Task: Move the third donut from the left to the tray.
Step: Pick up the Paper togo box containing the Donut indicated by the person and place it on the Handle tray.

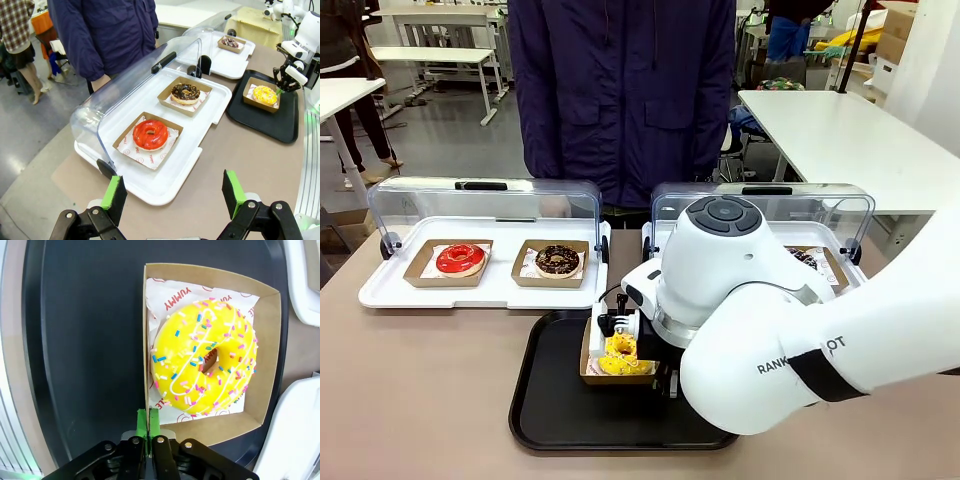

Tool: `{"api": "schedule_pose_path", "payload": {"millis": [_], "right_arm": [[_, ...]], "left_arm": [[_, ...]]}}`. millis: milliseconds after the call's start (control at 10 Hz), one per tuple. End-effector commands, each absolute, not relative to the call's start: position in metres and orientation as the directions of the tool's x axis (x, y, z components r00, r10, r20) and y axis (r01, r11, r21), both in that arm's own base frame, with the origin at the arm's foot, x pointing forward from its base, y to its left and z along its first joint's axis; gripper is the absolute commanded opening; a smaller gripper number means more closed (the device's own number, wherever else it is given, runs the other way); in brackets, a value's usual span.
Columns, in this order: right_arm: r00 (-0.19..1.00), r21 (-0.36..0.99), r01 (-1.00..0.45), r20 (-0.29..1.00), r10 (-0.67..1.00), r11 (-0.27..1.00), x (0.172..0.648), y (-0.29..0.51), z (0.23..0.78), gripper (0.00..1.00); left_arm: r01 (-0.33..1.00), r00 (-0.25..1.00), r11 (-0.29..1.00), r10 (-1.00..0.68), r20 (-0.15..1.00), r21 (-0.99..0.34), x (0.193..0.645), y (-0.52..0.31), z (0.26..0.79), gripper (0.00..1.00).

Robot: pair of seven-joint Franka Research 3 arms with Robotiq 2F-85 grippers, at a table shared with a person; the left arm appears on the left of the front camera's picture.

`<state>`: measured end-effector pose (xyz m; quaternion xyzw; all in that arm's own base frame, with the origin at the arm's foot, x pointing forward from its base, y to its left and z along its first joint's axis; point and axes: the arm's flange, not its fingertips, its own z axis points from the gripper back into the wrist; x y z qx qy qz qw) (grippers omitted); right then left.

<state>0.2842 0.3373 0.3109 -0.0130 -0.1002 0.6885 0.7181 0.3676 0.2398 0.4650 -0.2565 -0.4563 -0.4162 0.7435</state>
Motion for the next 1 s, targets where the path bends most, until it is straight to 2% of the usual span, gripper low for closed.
{"api": "schedule_pose_path", "payload": {"millis": [0, 100, 200, 300, 400, 600, 700, 900], "right_arm": [[0.030, -0.129, -0.990, 0.141, 0.990, 0.048, 0.287, 0.330, 0.311, 0.02], [0.026, -0.135, -0.990, 0.142, 0.989, 0.046, 0.287, 0.329, 0.312, 0.02], [0.031, -0.143, -0.988, 0.148, 0.988, 0.053, 0.286, 0.328, 0.314, 0.61], [0.031, -0.135, -0.990, 0.144, 0.989, 0.050, 0.287, 0.327, 0.313, 0.61], [0.030, -0.130, -0.990, 0.141, 0.990, 0.048, 0.287, 0.326, 0.314, 1.00], [0.025, -0.168, -0.985, 0.126, 0.992, 0.046, 0.278, 0.324, 0.327, 1.00], [0.034, -0.193, -0.979, 0.124, 0.992, 0.057, 0.274, 0.321, 0.337, 0.83], [0.027, -0.218, -0.974, 0.126, 0.992, 0.054, 0.261, 0.316, 0.360, 1.00]], "left_arm": [[0.859, 0.230, 0.512, -0.392, 0.891, 0.004, 0.366, 0.240, 0.466, 1.00], [0.859, 0.230, 0.512, -0.392, 0.891, 0.004, 0.366, 0.240, 0.466, 1.00], [0.859, 0.230, 0.512, -0.392, 0.891, 0.004, 0.366, 0.240, 0.466, 1.00], [0.859, 0.230, 0.512, -0.392, 0.891, 0.004, 0.366, 0.240, 0.466, 1.00], [0.859, 0.230, 0.512, -0.392, 0.891, 0.004, 0.366, 0.240, 0.466, 1.00], [0.859, 0.230, 0.512, -0.392, 0.891, 0.004, 0.366, 0.240, 0.466, 1.00], [0.859, 0.230, 0.512, -0.392, 0.891, 0.004, 0.366, 0.240, 0.466, 1.00], [0.859, 0.230, 0.512, -0.392, 0.891, 0.004, 0.366, 0.240, 0.466, 1.00]]}}
